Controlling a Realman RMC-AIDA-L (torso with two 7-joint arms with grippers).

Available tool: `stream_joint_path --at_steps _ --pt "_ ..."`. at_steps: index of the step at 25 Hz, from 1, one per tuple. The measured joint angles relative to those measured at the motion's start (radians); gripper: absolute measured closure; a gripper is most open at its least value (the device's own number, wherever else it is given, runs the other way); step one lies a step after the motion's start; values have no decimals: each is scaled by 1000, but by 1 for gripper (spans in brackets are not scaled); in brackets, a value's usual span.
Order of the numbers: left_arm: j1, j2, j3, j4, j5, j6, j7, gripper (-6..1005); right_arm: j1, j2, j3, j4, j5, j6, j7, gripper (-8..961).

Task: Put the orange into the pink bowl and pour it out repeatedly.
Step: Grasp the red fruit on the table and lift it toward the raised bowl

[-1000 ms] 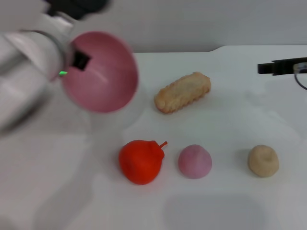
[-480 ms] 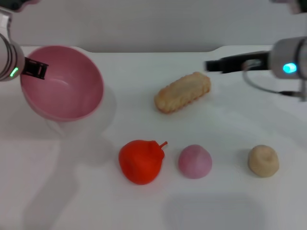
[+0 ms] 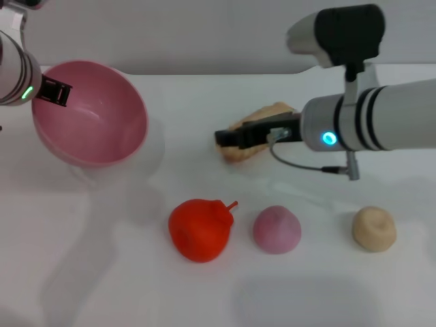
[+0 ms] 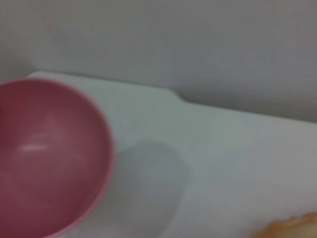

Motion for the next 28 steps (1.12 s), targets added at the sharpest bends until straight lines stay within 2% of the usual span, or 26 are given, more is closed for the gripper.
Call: stream_joint_path --at_steps 6,14,22,26,28 --pt "-24 0 -1 -37 -1 1 0 953 -7 2 -107 13 109 -30 -2 348" --pt "-44 -2 -2 -53 30 3 -6 953 1 3 -160 76 223 -41 -38 347" --pt "-68 -2 -3 -72 34 1 -8 953 6 4 -192 101 235 -61 -43 347" --pt "-89 -4 0 -104 35 4 -8 953 40 3 -224 153 274 -81 -52 347" --pt "-93 -4 5 -108 35 4 -8 953 82 4 -245 218 335 -89 -86 348"
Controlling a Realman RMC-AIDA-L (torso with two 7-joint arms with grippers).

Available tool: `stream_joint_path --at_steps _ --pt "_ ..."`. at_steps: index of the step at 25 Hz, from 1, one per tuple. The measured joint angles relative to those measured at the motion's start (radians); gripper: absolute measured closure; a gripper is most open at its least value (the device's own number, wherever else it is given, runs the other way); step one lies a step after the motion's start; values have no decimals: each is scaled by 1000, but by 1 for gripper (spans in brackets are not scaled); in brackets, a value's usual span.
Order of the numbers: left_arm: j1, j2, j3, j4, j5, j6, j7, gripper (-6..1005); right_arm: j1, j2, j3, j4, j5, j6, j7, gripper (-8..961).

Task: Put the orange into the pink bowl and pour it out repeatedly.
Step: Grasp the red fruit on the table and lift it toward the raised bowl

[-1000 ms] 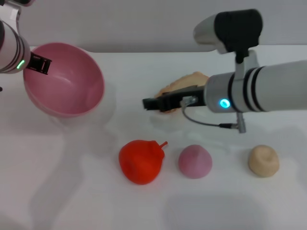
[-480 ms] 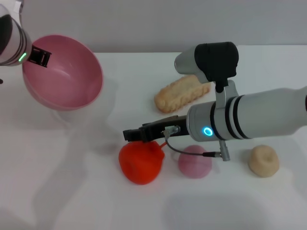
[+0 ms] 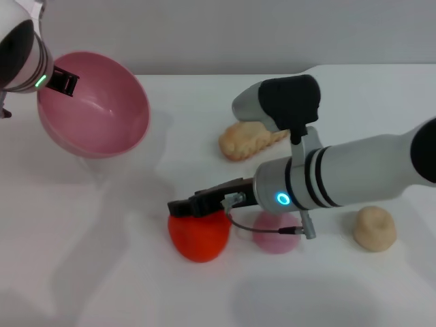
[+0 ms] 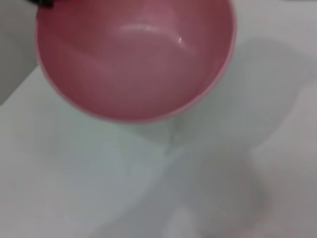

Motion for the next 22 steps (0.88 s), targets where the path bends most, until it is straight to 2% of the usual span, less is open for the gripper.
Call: stream_joint_path --at_steps 8,12,14,22 --pt "-3 0 2 0 0 0 0 953 57 4 -20 97 33 -29 -17 347" --pt "-3 1 -3 0 0 1 6 952 58 2 -21 103 38 -31 -39 346" --pt "-3 1 -4 0 1 2 8 952 51 0 -15 94 38 -32 -60 376" --pt "-2 3 -6 -1 3 14 9 952 56 -3 -12 86 35 -35 -70 648"
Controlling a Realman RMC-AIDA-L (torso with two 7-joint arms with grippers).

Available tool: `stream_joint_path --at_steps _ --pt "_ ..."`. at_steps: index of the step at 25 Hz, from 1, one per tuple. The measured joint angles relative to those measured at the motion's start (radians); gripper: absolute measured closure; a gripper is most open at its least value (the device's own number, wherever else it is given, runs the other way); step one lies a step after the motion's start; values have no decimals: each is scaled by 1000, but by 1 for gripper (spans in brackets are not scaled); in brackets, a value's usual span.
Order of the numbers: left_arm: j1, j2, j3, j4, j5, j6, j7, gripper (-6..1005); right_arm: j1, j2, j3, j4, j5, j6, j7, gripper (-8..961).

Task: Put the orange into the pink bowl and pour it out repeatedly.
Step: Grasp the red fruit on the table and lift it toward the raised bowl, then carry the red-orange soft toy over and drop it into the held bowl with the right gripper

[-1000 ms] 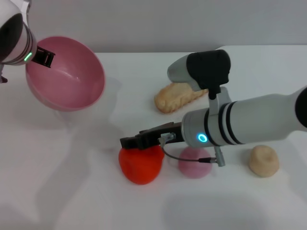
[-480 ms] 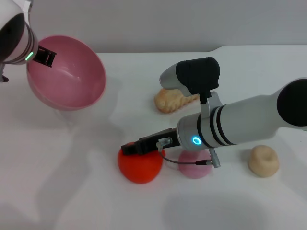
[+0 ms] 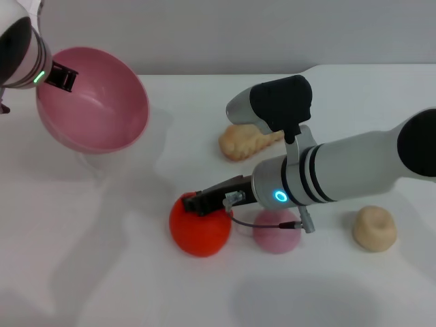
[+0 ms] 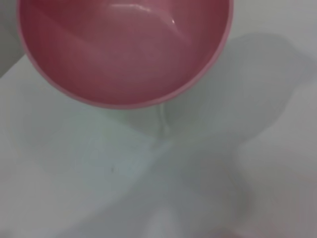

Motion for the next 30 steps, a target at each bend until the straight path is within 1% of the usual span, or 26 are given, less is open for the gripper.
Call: stream_joint_path --at_steps 4,9,12,17,21,25,30 --pt "0 0 0 0 0 3 0 952 1 -1 0 0 0 -1 -1 827" --pt "1 0 1 -1 0 3 0 953 -11 -4 5 -23 -1 1 -2 899" --pt "3 0 4 -1 0 3 0 953 -40 -7 21 -78 -21 11 -2 904" --pt "7 -1 8 -2 0 6 0 953 -93 -5 89 -218 -170 58 42 908" --pt "11 -3 10 -2 -7 11 -2 952 -124 -3 138 -368 -278 119 85 909" --pt "12 -7 36 -14 -23 15 -8 952 -150 -2 182 -524 -380 175 130 910" --pt "7 -7 62 -17 -68 22 -12 952 -162 -2 234 -669 -448 227 151 911"
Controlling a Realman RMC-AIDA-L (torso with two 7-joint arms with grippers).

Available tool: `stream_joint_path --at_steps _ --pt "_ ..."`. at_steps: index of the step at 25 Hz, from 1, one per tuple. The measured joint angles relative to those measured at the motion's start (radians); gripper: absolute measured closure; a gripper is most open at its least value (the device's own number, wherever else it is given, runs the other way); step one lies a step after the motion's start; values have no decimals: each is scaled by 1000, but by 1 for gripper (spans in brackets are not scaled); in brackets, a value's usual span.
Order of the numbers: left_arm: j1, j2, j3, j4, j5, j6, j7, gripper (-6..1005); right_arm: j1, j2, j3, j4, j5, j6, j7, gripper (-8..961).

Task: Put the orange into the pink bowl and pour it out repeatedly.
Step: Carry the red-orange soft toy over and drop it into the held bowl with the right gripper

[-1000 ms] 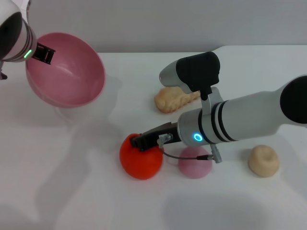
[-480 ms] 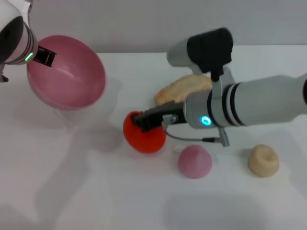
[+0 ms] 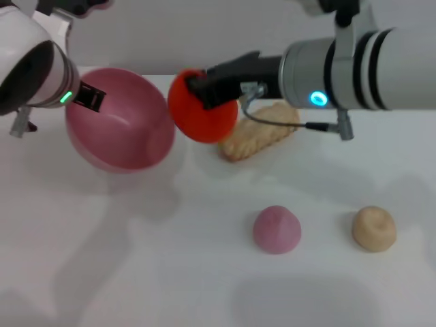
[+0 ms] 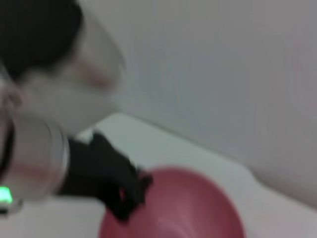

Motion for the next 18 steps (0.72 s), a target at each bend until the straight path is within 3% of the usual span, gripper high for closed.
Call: stream_joint_path --at_steps 6,18 --pt "-14 -2 45 5 -49 9 -13 952 5 -1 26 -25 -11 6 0 901" --pt "-36 -1 60 3 -113 48 -5 952 55 -2 -3 99 0 -45 -10 844"
